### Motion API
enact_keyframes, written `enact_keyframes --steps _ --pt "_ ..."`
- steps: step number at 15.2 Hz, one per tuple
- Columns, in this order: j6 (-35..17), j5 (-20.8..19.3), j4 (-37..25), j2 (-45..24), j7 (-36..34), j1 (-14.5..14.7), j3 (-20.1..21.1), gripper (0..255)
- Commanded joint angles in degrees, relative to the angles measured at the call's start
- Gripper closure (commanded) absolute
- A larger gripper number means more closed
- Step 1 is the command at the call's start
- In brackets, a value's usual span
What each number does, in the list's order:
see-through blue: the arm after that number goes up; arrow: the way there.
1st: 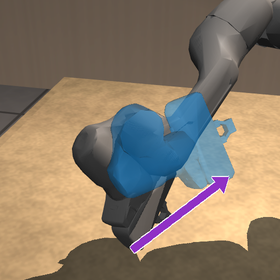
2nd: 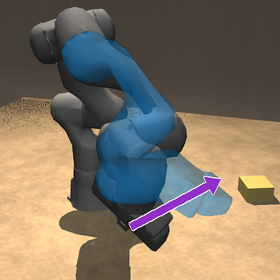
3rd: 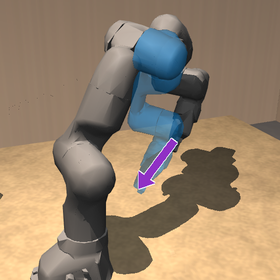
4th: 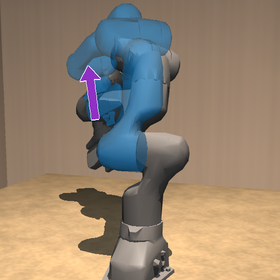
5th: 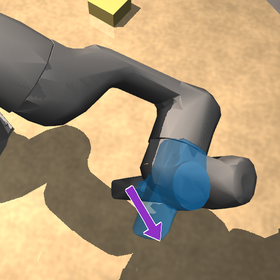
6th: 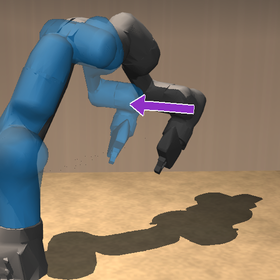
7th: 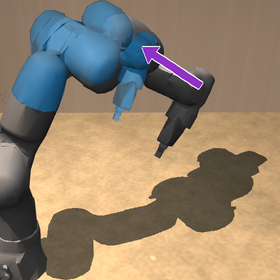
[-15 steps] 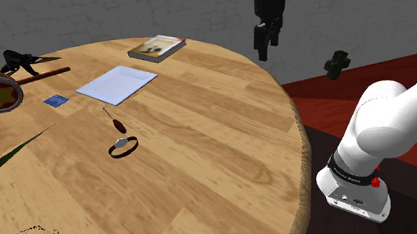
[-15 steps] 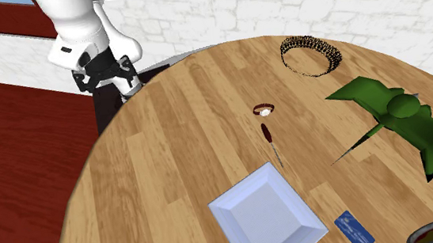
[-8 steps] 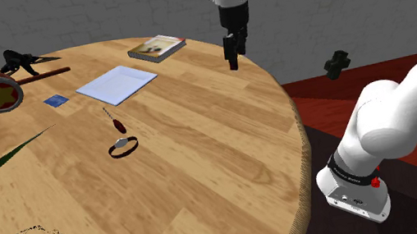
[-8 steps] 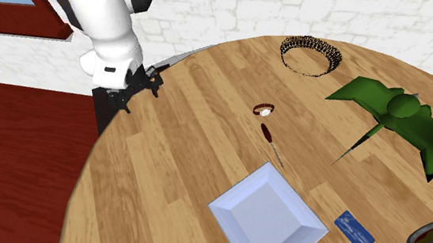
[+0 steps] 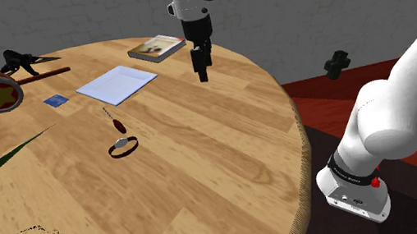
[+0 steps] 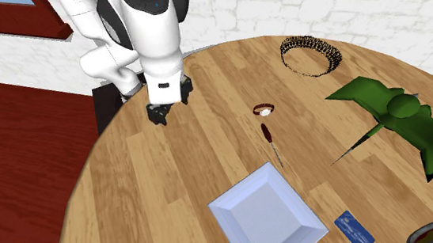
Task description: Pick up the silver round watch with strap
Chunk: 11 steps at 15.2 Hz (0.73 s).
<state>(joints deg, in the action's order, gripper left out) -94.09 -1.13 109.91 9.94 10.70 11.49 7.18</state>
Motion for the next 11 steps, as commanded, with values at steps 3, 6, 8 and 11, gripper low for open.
enact_keyframes --steps 3,6,8,11 --pt "0.06 0.19 -7.4 -7.58 2.45 2.06 2.07 0" --pt "0.42 0.02 -12.83 -12.86 4.24 3.59 3.63 0" --pt "0.89 -0.24 -16.67 -16.38 5.37 4.7 4.69 0" --pt "1.94 -0.87 -22.79 -21.72 6.98 6.53 6.27 0"
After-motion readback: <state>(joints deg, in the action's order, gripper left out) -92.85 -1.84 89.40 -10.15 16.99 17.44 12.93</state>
